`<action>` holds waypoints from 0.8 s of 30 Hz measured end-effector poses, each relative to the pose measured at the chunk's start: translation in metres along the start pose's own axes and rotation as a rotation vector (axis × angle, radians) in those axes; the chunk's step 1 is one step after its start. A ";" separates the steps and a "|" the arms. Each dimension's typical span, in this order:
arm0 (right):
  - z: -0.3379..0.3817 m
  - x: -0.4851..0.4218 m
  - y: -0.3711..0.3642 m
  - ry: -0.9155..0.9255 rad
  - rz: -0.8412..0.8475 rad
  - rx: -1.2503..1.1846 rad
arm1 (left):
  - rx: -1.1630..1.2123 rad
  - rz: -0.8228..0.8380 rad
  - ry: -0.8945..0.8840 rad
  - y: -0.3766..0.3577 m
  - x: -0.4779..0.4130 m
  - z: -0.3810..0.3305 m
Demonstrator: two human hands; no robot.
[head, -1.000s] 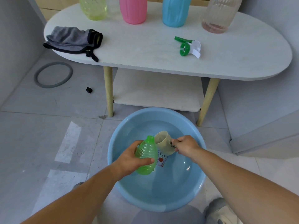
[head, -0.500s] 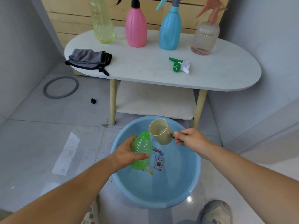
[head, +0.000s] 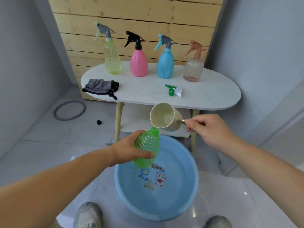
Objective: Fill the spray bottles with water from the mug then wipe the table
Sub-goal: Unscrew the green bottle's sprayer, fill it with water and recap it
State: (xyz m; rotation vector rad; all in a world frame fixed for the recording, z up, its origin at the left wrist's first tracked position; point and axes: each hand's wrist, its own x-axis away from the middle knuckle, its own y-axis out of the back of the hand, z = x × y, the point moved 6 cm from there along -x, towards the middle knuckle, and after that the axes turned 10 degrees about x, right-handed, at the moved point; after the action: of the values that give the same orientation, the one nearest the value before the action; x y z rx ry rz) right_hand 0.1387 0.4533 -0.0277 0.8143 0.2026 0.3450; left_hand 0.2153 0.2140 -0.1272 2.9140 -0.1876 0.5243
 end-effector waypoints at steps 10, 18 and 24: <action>0.034 0.005 0.016 0.151 -0.116 -0.006 | 0.182 -0.031 -0.054 -0.003 0.019 -0.010; 0.035 0.003 0.019 0.204 -0.163 0.021 | 0.218 -0.033 -0.075 -0.010 0.014 -0.011; 0.034 0.003 0.023 0.247 -0.196 0.048 | 0.261 -0.024 -0.069 -0.016 0.010 -0.010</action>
State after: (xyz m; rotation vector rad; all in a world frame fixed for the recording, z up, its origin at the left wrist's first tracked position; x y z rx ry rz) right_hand 0.1465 0.4458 0.0116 0.7913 0.5193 0.2558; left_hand 0.2237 0.2301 -0.1171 3.1866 -0.0991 0.4775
